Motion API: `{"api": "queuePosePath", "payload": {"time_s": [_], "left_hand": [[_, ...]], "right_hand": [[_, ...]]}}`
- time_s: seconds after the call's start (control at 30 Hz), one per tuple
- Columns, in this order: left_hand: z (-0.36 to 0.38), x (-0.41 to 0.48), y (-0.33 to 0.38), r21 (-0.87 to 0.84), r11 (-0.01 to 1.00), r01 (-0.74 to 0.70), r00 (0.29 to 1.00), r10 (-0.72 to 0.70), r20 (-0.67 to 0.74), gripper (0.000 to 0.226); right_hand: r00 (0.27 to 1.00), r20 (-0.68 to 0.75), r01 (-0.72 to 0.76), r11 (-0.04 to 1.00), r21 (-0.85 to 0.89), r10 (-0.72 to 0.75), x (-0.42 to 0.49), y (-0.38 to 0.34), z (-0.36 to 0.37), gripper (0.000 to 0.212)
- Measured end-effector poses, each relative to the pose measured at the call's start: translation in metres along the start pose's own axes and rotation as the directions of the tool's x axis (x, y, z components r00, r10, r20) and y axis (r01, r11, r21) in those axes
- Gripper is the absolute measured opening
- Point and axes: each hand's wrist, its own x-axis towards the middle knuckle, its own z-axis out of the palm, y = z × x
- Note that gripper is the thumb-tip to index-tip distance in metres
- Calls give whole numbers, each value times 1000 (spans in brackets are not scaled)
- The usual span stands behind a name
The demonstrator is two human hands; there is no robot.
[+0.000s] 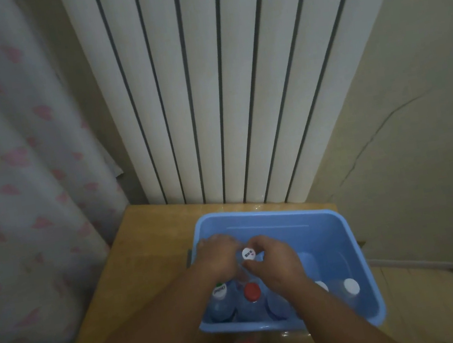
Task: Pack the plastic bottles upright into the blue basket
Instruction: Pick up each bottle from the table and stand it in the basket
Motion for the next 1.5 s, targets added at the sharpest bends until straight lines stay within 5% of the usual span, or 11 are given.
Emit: {"api": "queuePosePath", "payload": {"time_s": [0.57,0.73,1.5], "left_hand": [[5,2,4,166,983,72,997,-68,-30,66],[3,-3,4,112,992,58,998,-56,-28,63],[-10,-120,-12,-403,915,-33,919,-131,-371,47]], "right_hand": [[998,61,-38,997,73,34,4,8,2,23],[999,19,-49,998,40,48,4,8,-1,41],[996,-93,-11,997,77,18,-88,-51,-16,32]]}}
